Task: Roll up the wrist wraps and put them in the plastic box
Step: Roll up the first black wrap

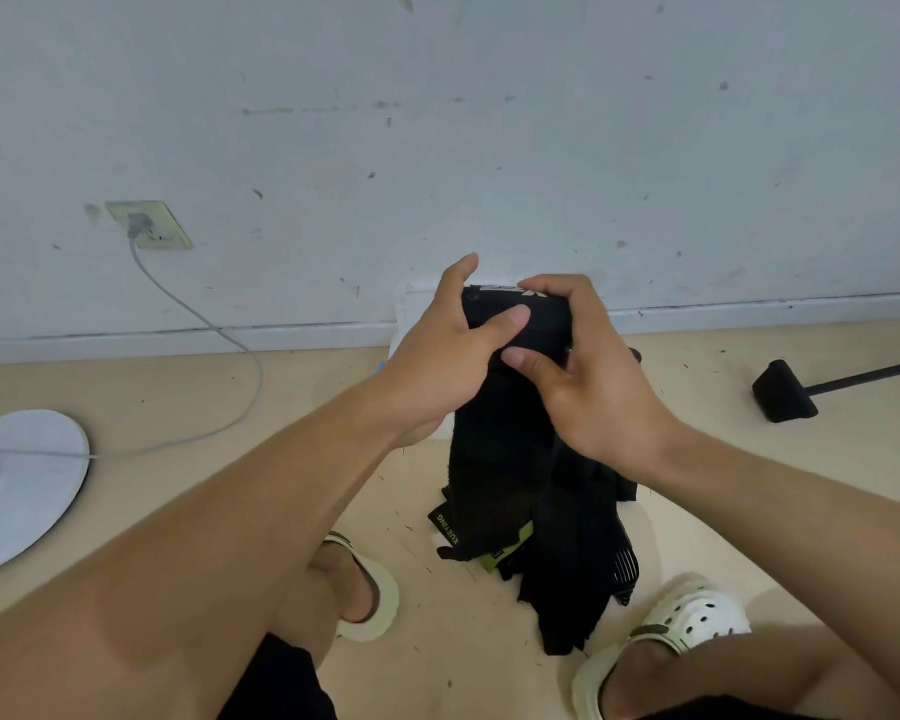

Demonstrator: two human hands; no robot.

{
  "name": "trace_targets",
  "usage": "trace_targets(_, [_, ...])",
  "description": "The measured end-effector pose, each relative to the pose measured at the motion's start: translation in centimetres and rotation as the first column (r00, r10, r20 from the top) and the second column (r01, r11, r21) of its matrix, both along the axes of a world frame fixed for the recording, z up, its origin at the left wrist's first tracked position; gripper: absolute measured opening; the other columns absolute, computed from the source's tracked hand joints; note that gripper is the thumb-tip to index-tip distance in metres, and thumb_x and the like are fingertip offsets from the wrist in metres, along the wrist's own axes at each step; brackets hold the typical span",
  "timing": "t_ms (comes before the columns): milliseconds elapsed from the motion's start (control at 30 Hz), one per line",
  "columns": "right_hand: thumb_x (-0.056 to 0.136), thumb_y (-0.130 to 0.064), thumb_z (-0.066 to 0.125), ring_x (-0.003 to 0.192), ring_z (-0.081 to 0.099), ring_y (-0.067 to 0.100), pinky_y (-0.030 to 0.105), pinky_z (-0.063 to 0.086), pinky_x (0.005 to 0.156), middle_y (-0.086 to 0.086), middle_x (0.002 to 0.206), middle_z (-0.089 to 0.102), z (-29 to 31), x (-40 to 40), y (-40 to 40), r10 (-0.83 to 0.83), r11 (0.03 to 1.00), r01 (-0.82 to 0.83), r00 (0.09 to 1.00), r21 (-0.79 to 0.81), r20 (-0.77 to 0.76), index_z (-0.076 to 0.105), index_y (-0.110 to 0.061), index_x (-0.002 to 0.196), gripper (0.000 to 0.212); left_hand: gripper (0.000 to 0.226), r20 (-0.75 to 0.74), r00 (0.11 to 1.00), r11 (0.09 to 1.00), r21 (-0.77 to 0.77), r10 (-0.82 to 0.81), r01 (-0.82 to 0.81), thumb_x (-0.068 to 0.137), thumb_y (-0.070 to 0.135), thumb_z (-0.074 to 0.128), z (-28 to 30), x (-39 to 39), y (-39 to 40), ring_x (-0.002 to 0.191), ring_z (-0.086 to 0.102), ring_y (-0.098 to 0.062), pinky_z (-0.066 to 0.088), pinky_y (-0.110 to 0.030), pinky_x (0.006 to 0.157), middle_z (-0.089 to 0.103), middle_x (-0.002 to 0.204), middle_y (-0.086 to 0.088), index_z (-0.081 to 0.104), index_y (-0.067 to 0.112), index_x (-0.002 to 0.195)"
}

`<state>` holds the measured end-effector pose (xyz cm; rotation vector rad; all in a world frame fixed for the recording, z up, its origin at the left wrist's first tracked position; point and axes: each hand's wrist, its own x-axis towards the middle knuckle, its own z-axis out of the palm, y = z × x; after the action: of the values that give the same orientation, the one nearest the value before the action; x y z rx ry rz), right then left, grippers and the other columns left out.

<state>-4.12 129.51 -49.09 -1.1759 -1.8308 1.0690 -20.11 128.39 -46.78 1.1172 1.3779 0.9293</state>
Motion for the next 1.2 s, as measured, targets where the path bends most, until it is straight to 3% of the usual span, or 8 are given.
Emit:
trace_targets(133, [0.094, -0.007, 0.074, 0.116, 0.063, 0.009, 0.029, 0.056, 0.098, 0.000, 0.129, 0.058, 1.0, 0.0, 0.6, 0.019, 0.997, -0.014, 0.997, 0.080, -0.071, 0.048, -0.023, 0.135, 0.051, 0.079, 0.034, 0.999, 0.998, 0.046, 0.028, -0.030, 0.097, 0.030, 0.074, 0.7, -0.9, 0.4, 0.128, 0.060, -0.012, 0.050, -0.032, 0.108, 0.055, 0.144, 0.005, 0.029, 0.036, 0.161])
trace_targets(233, [0.090, -0.006, 0.079, 0.116, 0.064, 0.013, 0.029, 0.057, 0.096, -0.003, 0.127, 0.061, 1.7, 0.7, 1.1, 0.046, 0.996, -0.037, 0.994, 0.085, -0.101, 0.052, -0.027, 0.129, 0.052, 0.064, 0.087, 0.996, 0.999, 0.045, 0.023, -0.027, 0.094, 0.028, 0.077, 1.0, -1.4, 0.5, 0.125, 0.064, -0.012, 0.053, -0.036, 0.106, 0.061, 0.138, 0.005, 0.046, 0.031, 0.151])
trace_targets(400, [0.084, -0.003, 0.083, 0.114, 0.063, 0.016, 0.042, 0.056, 0.098, -0.007, 0.124, 0.062, 1.5, 0.8, 1.0, 0.068, 0.993, -0.058, 0.993, 0.106, -0.094, 0.058, -0.025, 0.126, 0.054, 0.059, 0.143, 0.990, 0.998, -0.053, -0.016, 0.024, 0.091, 0.056, 0.063, 1.5, -1.2, 0.2, 0.116, 0.070, -0.017, 0.059, -0.044, 0.098, 0.072, 0.124, 0.001, 0.057, 0.021, 0.138])
trace_targets(467, [0.082, -0.002, 0.084, 0.115, 0.062, 0.015, 0.045, 0.055, 0.100, -0.009, 0.125, 0.062, 1.3, 0.8, 0.9, 0.063, 0.992, -0.053, 0.994, 0.111, -0.086, 0.059, -0.025, 0.126, 0.056, 0.048, 0.126, 0.992, 0.998, -0.062, -0.006, 0.014, 0.099, 0.049, 0.060, 1.6, -1.1, 0.2, 0.116, 0.070, -0.018, 0.059, -0.045, 0.099, 0.072, 0.124, -0.001, 0.058, 0.019, 0.137])
trace_targets(667, [0.082, -0.027, 0.083, 0.114, 0.066, 0.007, 0.022, 0.058, 0.091, -0.009, 0.126, 0.063, 2.4, 1.1, 1.3, 0.054, 0.987, -0.074, 0.988, -0.140, -0.144, 0.048, -0.034, 0.144, 0.071, 0.034, 0.108, 0.994, 0.999, 0.023, 0.034, -0.037, 0.104, 0.027, 0.061, 1.6, -1.0, 0.4, 0.111, 0.068, -0.014, 0.059, -0.031, 0.092, 0.066, 0.120, 0.003, 0.055, 0.026, 0.138])
trace_targets(867, [0.083, -0.053, 0.068, 0.114, 0.067, -0.001, 0.028, 0.051, 0.105, -0.019, 0.124, 0.067, 2.8, 1.4, 1.4, 0.115, 0.941, -0.145, 0.987, -0.305, -0.116, 0.042, -0.045, 0.147, 0.069, 0.038, -0.009, 1.000, 0.990, 0.141, -0.009, 0.010, 0.104, 0.023, 0.062, 1.0, -1.0, 0.1, 0.116, 0.065, -0.011, 0.054, -0.037, 0.106, 0.067, 0.121, 0.007, 0.053, 0.033, 0.140])
trace_targets(1100, [0.096, -0.022, 0.071, 0.115, 0.068, 0.011, 0.037, 0.054, 0.106, -0.001, 0.124, 0.070, 2.5, 1.6, 1.6, 0.083, 0.950, -0.130, 0.982, -0.285, -0.170, 0.054, -0.027, 0.134, 0.041, 0.064, -0.013, 1.000, 0.992, 0.124, -0.020, 0.021, 0.094, 0.048, 0.067, 0.6, -0.7, 0.2, 0.132, 0.058, -0.012, 0.043, -0.043, 0.118, 0.062, 0.141, 0.011, 0.038, 0.056, 0.151])
trace_targets(1200, [0.095, -0.012, 0.073, 0.107, 0.066, 0.004, 0.024, 0.053, 0.096, -0.003, 0.119, 0.067, 2.2, 1.4, 1.6, 0.061, 0.984, -0.082, 0.989, -0.156, -0.134, 0.054, -0.025, 0.128, 0.040, 0.060, 0.062, 0.998, 0.998, 0.054, -0.011, 0.007, 0.097, 0.056, 0.061, 0.5, -0.5, 0.4, 0.131, 0.059, -0.015, 0.045, -0.045, 0.117, 0.063, 0.139, 0.008, 0.038, 0.048, 0.152])
